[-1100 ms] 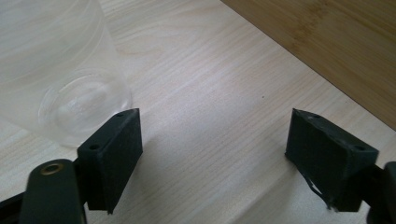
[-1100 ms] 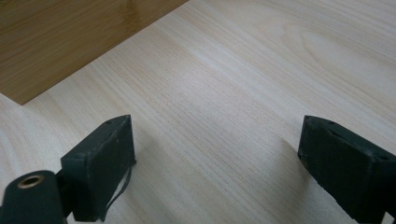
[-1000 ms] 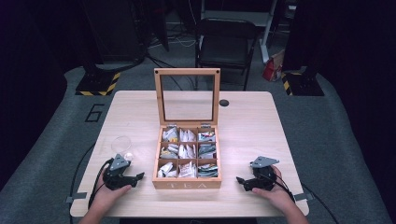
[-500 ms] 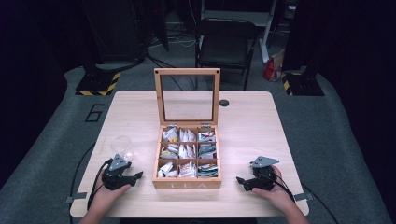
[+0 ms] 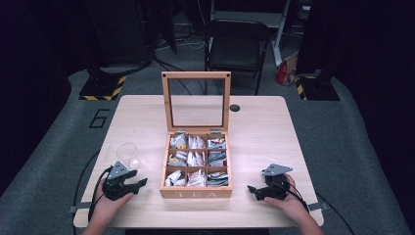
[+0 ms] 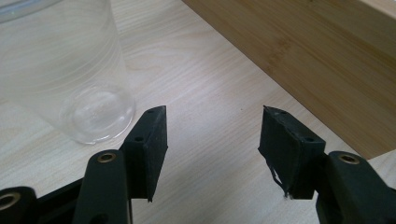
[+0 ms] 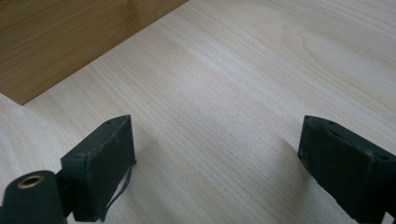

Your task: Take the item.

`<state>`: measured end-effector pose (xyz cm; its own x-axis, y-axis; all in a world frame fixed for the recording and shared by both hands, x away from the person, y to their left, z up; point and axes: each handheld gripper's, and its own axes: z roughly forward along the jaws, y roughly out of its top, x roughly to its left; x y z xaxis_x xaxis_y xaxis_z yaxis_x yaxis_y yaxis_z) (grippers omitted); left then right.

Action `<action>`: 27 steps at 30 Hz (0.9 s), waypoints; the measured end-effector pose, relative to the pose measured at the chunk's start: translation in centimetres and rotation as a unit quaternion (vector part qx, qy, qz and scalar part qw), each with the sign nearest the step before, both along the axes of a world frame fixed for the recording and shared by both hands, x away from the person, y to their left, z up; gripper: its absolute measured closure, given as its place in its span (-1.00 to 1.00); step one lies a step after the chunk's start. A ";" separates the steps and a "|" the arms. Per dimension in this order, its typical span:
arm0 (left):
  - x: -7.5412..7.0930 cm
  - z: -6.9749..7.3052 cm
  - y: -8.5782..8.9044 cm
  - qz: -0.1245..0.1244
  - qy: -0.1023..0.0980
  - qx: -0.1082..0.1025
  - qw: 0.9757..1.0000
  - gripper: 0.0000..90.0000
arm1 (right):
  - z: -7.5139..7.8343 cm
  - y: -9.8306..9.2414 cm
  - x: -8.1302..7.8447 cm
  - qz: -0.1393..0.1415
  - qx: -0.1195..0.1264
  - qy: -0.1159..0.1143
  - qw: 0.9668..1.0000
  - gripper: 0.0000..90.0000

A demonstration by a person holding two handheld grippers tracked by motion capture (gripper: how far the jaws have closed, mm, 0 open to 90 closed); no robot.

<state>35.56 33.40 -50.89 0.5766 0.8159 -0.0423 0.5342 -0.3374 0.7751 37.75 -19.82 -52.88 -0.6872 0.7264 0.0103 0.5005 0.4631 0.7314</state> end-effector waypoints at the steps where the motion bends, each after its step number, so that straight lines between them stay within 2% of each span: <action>1: 0.0 0.0 0.0 0.001 0.002 -0.002 1.000 -0.07 | 0.0 0.0 0.0 0.000 0.000 0.000 1.000 -0.78; 10: -0.2 0.6 0.2 -0.008 0.007 -0.006 1.000 0.02 | 0.0 0.0 0.0 0.002 -0.001 0.000 1.000 -0.77; 15: -0.3 1.5 0.0 -0.006 0.008 -0.026 1.000 0.04 | 0.0 0.0 0.0 0.000 0.000 0.000 1.000 -0.78; 20: -0.5 2.3 -0.4 -0.009 0.000 -0.030 1.000 0.06 | 0.0 0.0 0.0 0.000 0.000 0.000 1.000 -0.78; 24: -0.4 2.9 -0.6 -0.011 0.006 -0.040 0.999 0.09 | 0.0 0.0 0.0 0.000 0.000 0.000 1.000 -0.78; 26: -0.3 3.1 -0.7 -0.013 0.003 -0.037 0.999 0.14 | 0.0 0.0 0.0 0.000 0.000 0.000 1.000 -0.78; 27: -0.3 3.3 -0.8 -0.015 0.008 -0.035 0.999 0.15 | 0.0 0.0 0.0 0.000 0.000 0.000 1.000 -0.78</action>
